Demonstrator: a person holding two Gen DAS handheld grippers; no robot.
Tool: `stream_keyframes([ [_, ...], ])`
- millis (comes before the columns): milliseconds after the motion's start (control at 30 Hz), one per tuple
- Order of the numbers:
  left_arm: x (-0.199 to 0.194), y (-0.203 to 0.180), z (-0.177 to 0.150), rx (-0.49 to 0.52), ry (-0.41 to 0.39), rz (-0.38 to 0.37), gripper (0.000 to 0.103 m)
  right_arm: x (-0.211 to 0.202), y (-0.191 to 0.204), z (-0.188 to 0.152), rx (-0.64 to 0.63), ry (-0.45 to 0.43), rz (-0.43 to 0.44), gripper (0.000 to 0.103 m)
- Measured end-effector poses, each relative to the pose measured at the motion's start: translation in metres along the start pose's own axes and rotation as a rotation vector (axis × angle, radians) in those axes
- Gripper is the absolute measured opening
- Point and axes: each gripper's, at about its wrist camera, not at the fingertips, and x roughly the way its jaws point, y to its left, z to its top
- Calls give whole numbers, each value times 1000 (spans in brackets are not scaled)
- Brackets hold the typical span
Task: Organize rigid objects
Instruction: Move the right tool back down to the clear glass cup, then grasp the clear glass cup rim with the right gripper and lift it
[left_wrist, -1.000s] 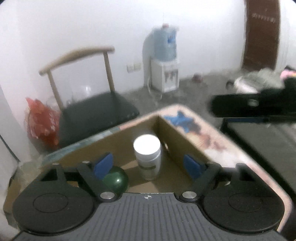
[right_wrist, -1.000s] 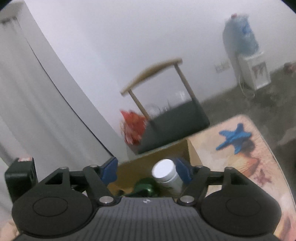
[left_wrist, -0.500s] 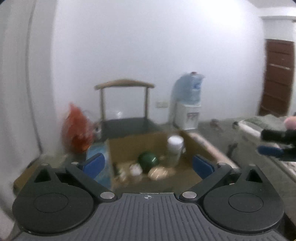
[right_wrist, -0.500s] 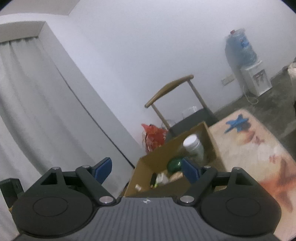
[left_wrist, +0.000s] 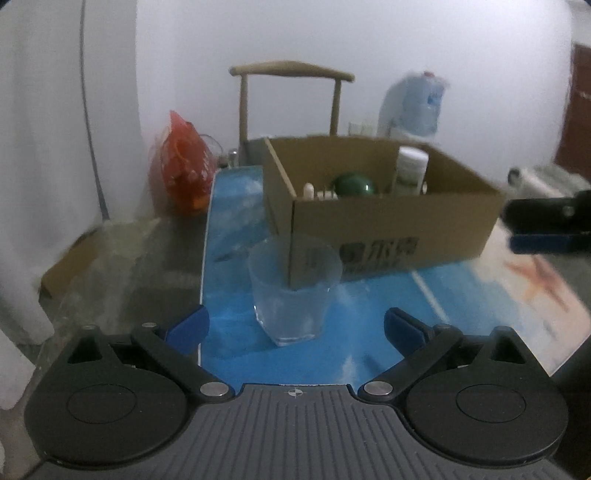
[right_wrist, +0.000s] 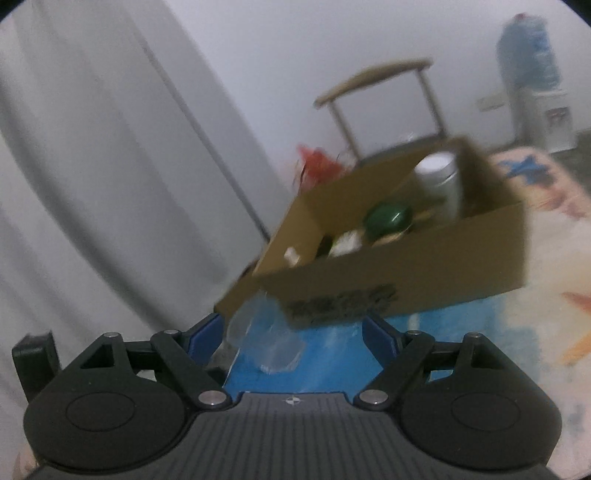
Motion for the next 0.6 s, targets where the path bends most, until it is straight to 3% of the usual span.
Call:
stream_keyframes([
  [167, 23, 2, -11, 81, -6, 6, 101, 59, 23, -1, -73, 111, 10, 85],
  [400, 56, 10, -16, 111, -6, 26, 95, 124, 38, 2, -158, 199, 3, 85],
  [600, 68, 13, -16, 110, 9, -18, 76, 151, 41, 0, -182, 243, 20, 83],
])
